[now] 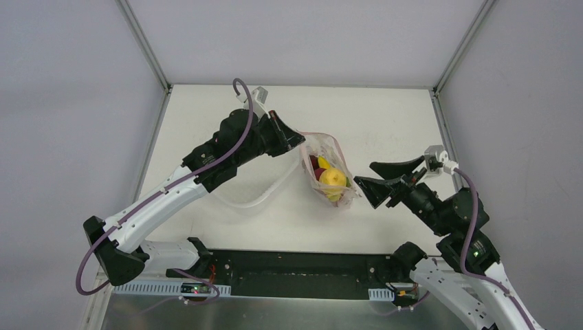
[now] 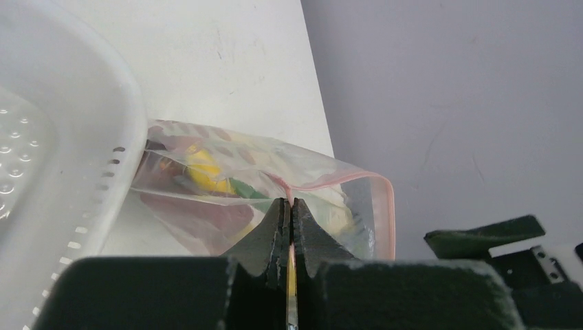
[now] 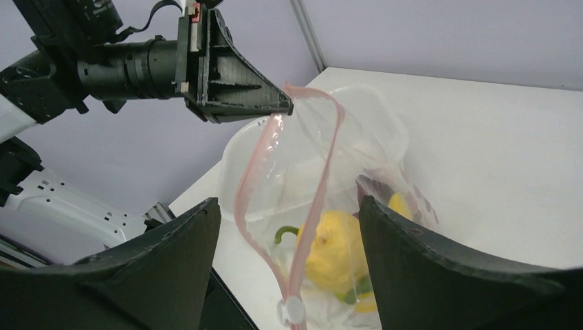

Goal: Place the food in the zip-top bag and seal the zipper
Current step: Zip the zipper food storage bag at the center of the board.

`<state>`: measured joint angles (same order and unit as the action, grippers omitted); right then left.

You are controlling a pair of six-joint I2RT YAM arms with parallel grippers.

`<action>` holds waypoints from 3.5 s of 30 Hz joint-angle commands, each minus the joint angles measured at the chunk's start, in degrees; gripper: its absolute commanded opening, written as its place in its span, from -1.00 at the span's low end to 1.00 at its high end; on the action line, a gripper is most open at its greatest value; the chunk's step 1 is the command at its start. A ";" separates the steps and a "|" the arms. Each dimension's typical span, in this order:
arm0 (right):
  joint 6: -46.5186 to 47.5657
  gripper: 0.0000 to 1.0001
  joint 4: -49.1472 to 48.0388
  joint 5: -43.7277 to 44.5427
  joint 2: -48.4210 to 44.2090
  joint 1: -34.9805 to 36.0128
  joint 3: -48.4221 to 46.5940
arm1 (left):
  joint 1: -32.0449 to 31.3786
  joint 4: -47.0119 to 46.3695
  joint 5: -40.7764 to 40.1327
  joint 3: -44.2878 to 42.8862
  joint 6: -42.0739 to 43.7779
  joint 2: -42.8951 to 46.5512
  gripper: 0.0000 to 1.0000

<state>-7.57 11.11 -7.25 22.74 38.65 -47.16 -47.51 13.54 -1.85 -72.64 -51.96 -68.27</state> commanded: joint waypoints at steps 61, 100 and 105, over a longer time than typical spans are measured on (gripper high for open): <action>22.72 -1.00 -3.81 -6.62 -5.12 0.02 7.37 | 5.05 1.04 4.89 -0.36 16.69 5.97 0.75; 26.19 -1.00 15.63 -31.33 21.10 -0.06 -20.53 | -5.99 27.87 52.93 -38.49 66.35 -16.76 0.71; 25.35 -1.00 12.61 -24.81 21.58 -0.15 -17.96 | -6.42 28.99 52.06 -39.67 64.41 -20.14 0.60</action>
<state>18.46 30.02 -37.52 43.97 38.65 -66.15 -53.30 40.95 48.62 -110.96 11.81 -86.15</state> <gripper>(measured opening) 0.005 0.811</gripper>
